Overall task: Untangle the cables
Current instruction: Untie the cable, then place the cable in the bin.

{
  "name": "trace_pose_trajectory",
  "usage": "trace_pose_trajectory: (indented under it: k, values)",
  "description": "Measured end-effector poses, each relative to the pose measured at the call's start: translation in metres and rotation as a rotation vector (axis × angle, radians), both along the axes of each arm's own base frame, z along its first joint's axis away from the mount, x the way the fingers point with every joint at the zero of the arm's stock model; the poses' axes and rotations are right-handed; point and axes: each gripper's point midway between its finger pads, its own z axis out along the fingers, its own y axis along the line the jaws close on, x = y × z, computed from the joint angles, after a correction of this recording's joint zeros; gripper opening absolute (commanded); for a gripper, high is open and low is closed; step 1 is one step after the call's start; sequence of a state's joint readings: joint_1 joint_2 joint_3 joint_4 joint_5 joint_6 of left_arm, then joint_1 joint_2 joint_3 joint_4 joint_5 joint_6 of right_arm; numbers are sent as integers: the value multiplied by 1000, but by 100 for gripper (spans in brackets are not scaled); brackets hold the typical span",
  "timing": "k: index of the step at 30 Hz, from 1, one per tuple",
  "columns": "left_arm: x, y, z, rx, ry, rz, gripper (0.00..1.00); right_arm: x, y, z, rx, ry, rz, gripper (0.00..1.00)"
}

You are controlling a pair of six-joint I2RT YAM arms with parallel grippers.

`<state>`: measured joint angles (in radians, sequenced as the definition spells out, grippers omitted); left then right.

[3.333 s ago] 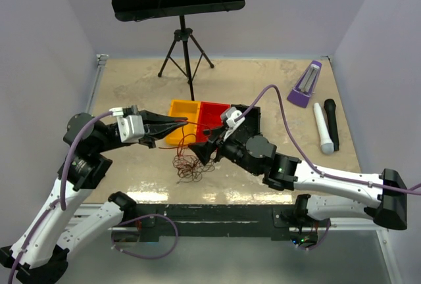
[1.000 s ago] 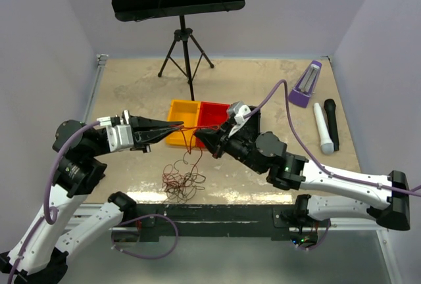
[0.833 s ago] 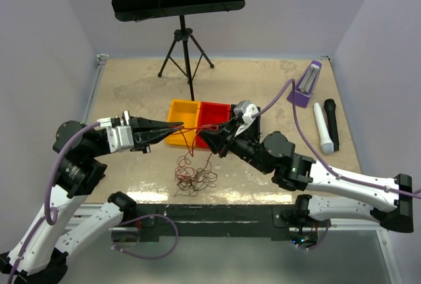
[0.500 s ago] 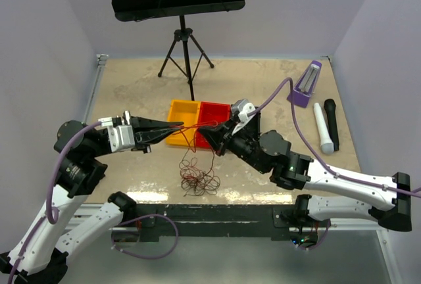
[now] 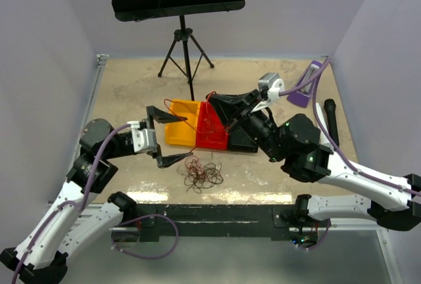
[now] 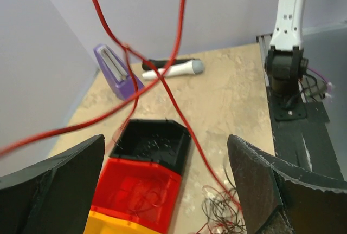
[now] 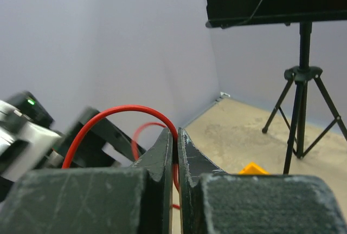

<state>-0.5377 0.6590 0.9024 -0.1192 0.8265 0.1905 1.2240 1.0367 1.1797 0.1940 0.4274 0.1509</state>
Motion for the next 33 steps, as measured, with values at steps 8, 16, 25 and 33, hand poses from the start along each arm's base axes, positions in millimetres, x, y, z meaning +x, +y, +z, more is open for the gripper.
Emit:
trace_pose_trajectory:
  k: [8,16,25,33]
  values:
    - [1,-11,-75,103,154,-79,100,-3,-4,23,34,-22,6,0]
    - [7,-20,-101,119,205,-114,100,1,-5,53,31,-66,-23,0]
    - [14,-7,-85,160,64,-22,100,41,-4,33,-75,-52,-216,0]
    - [25,31,-50,83,-60,254,100,115,-16,-17,-170,18,-375,0]
